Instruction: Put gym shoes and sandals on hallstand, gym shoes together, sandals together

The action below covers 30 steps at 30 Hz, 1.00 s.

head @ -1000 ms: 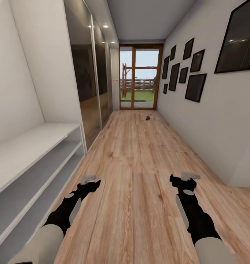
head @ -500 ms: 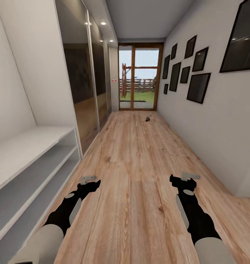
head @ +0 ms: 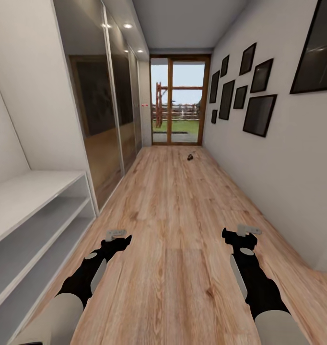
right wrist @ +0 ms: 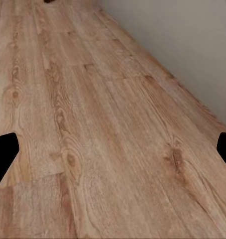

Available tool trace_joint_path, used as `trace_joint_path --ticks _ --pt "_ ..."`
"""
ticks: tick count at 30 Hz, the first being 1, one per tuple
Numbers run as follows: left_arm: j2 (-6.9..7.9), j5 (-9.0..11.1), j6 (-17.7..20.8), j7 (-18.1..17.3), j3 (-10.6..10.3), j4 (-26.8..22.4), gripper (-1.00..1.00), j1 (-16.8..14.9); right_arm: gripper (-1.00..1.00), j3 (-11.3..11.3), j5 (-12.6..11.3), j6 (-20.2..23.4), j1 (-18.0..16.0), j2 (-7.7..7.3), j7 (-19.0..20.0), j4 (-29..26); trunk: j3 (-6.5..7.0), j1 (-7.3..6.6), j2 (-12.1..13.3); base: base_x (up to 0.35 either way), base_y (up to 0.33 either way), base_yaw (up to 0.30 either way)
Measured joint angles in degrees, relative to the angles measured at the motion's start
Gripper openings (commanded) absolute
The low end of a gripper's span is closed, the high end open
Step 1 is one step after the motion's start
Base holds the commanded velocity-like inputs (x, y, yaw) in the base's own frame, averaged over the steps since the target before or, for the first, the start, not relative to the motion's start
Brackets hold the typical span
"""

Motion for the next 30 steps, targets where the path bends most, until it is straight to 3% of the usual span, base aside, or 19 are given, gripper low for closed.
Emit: trace_joint_path --ticks 30 --pt "-0.04 0.0 0.0 0.0 0.0 0.0 1.0 0.0 1.0 0.0 0.0 0.0 0.0 -0.02 -0.1 0.0 0.0 0.0 0.0 0.347 -0.003 0.0"
